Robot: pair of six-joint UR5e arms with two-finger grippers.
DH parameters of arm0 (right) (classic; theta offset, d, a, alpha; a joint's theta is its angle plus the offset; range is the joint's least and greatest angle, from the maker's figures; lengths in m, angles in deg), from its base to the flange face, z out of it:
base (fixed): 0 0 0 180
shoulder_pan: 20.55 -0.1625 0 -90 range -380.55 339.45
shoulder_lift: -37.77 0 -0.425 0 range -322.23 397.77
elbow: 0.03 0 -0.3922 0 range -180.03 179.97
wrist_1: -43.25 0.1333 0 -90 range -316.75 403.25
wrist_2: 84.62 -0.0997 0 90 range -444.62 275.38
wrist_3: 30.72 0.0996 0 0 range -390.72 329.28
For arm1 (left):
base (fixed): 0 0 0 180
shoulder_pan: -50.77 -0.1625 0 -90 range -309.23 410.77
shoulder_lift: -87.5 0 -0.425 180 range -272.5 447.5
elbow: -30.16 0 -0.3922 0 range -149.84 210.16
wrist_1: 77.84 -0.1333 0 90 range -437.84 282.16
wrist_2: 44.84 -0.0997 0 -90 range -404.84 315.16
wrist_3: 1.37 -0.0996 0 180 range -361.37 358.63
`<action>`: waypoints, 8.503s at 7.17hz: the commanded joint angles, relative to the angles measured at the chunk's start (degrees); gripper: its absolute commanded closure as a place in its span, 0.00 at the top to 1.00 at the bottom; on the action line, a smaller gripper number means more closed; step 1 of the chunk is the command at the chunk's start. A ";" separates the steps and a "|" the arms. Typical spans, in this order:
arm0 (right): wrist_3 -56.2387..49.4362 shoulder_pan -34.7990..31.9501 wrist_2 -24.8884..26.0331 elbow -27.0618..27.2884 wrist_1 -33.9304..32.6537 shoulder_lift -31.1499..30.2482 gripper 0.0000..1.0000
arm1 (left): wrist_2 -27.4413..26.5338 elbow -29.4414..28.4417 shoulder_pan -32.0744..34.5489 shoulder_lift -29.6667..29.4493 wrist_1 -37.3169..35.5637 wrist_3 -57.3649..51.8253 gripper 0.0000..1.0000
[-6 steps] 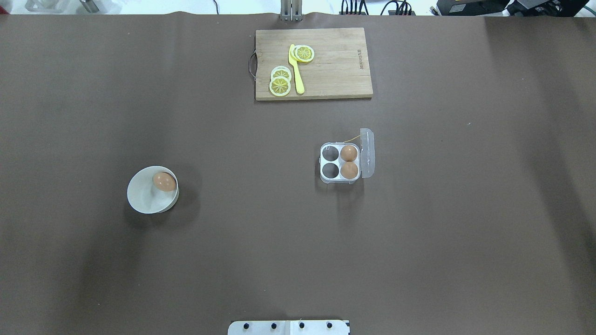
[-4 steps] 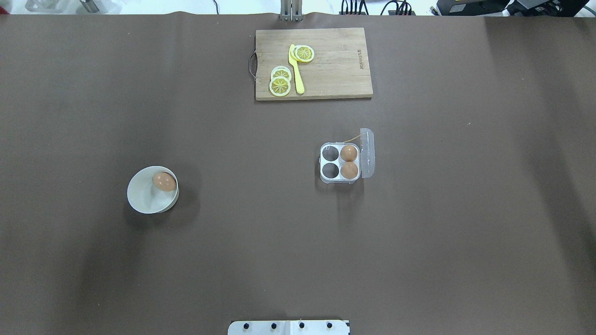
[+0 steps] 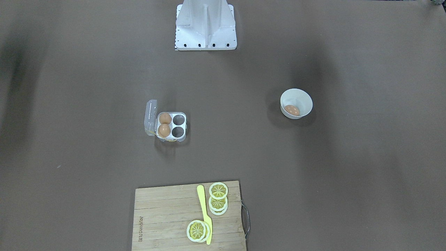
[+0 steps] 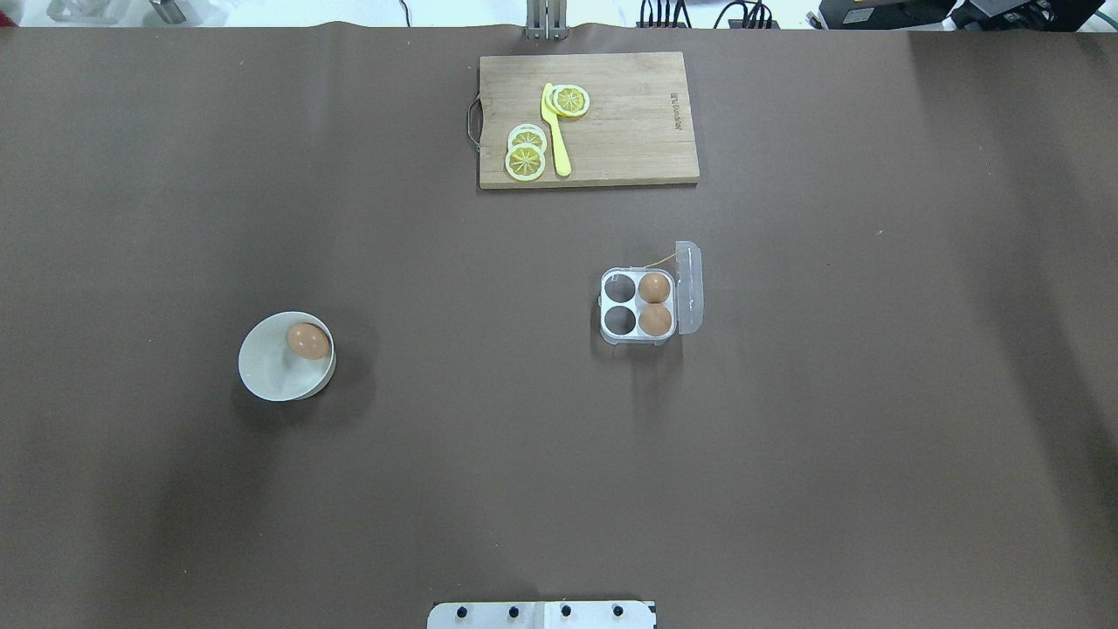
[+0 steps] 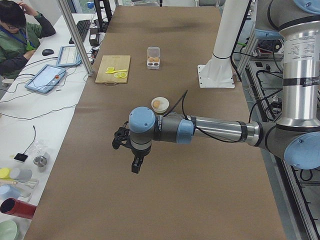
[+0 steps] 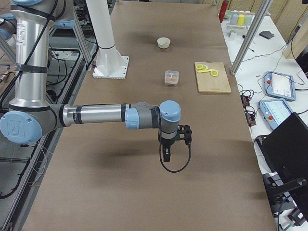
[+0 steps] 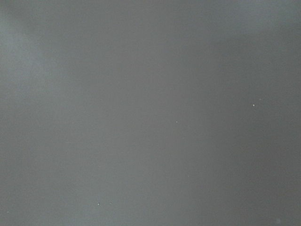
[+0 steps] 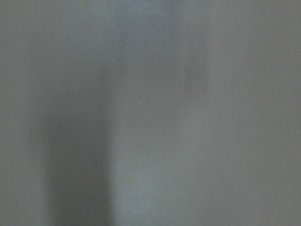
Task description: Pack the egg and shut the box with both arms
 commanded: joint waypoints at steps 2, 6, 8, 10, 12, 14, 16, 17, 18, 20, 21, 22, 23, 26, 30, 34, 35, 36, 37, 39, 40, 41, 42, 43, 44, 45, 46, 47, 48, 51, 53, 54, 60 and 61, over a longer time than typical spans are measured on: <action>0.56 0.15 -1.55 2.15 -0.07 0.07 1.00 | 2.02 0.36 -0.05 -1.31 4.55 0.07 0.99; 0.47 0.15 -3.58 1.19 0.02 2.88 1.00 | 8.09 -0.95 -0.40 -2.27 7.55 6.40 0.99; 1.16 1.98 -3.85 0.76 7.61 2.88 1.00 | 8.53 -1.04 -1.18 -1.32 14.11 6.57 0.99; 4.67 6.02 -3.50 -0.04 8.46 3.23 1.00 | 7.74 -1.92 -8.79 -3.58 13.98 8.93 0.99; 5.91 7.18 -3.50 0.14 8.46 4.10 1.00 | 7.56 -1.13 -13.73 -7.27 14.42 26.72 0.99; 10.38 8.76 -3.24 0.05 8.54 5.86 1.00 | 5.12 -0.35 -21.62 -11.14 14.33 42.61 0.99; 10.58 9.20 -3.23 0.05 8.46 6.13 1.00 | 0.02 2.37 -30.24 -14.39 14.33 61.85 0.99; 10.58 9.29 -3.23 0.05 8.46 6.13 1.00 | -4.52 3.25 -35.15 -16.67 14.33 72.56 0.99; 10.58 9.29 -3.32 0.05 8.46 6.13 1.00 | -9.44 4.22 -39.81 -16.95 14.33 79.54 0.99; 10.58 9.29 -3.32 0.05 8.46 6.13 1.00 | -10.89 5.54 -45.19 -17.39 14.33 91.59 0.99; 10.58 9.29 -3.23 0.05 8.46 6.13 1.00 | -14.46 6.33 -48.79 -17.40 14.16 96.27 0.99; 10.58 9.29 -3.23 0.05 8.46 6.13 1.00 | -15.54 6.34 -51.00 -17.13 14.07 99.62 0.99; 10.58 9.29 -3.32 0.05 8.46 6.13 1.00 | -17.73 6.34 -52.50 -17.04 14.07 103.05 0.99; 10.58 9.29 -3.32 -0.04 8.37 6.13 1.00 | -19.68 5.81 -54.79 -16.26 13.98 104.58 0.87; 10.58 9.29 -3.23 -0.04 8.37 6.13 1.00 | -20.65 4.41 -55.42 -16.78 14.07 104.49 0.80; 10.58 9.29 -3.23 -0.04 8.37 6.13 1.00 | -21.27 3.53 -56.12 -17.13 14.16 104.49 0.80; 10.58 9.29 -3.23 -0.04 8.37 6.13 1.00 | -21.27 3.27 -56.12 -17.57 14.16 104.40 0.80; 10.58 9.29 -3.32 -0.04 8.46 6.13 1.00 | -21.27 2.74 -56.12 -18.09 14.16 104.40 0.80; 10.58 9.29 -3.32 -0.04 8.46 6.13 1.00 | -21.27 2.74 -56.12 -18.53 14.16 104.40 0.80; 10.58 9.29 -3.23 -0.04 8.46 6.13 1.00 | -21.27 2.39 -56.12 -18.36 14.16 104.22 0.80; 10.58 9.29 -3.32 -0.04 8.46 6.13 1.00 | -21.79 1.86 -56.12 -18.27 14.16 104.22 0.80; 10.58 9.29 -3.32 -0.04 8.46 6.13 1.00 | -23.19 1.16 -56.12 -18.45 14.16 104.05 0.80; 10.58 9.29 -3.32 -0.04 8.46 6.13 1.00 | -23.20 1.07 -56.12 -18.45 14.24 104.05 0.80; 10.58 9.29 -3.32 -0.04 8.37 6.13 1.00 | -23.20 0.98 -56.21 -18.36 14.24 104.05 0.80; 10.58 9.29 -3.32 -0.04 8.46 6.13 1.00 | -23.20 0.98 -56.21 -18.45 14.33 104.05 0.80; 10.58 9.29 -3.23 -0.04 8.46 6.13 1.00 | -23.20 0.98 -56.21 -18.45 14.33 104.05 0.68; 10.58 9.29 -3.23 -0.04 8.37 6.13 1.00 | -23.20 0.98 -56.21 -18.45 14.42 103.96 0.60; 10.58 9.29 -3.23 -0.04 8.37 6.13 1.00 | -23.20 0.89 -56.21 -18.54 14.42 103.96 0.56; 10.58 9.29 -3.23 -0.04 8.37 6.13 1.00 | -23.20 0.72 -56.21 -18.45 14.42 103.96 0.56; 10.58 9.29 -3.23 -0.04 8.46 6.13 1.00 | -23.20 1.06 -56.21 -18.54 14.42 103.87 0.19; 10.49 9.29 -3.23 -0.04 8.46 6.13 1.00 | -23.11 4.12 -55.95 -18.54 14.42 101.78 0.00; 10.58 9.29 -3.23 -0.04 8.46 6.13 1.00 | -23.29 6.40 -55.25 -18.62 14.51 96.98 0.00; 10.58 9.29 -3.32 0.14 8.46 6.13 1.00 | -31.71 2.04 -55.50 -26.69 37.09 86.02 0.00; 10.58 9.29 -3.32 0.31 8.46 6.13 1.00 | -35.47 1.95 -57.33 -27.93 37.09 87.07 0.00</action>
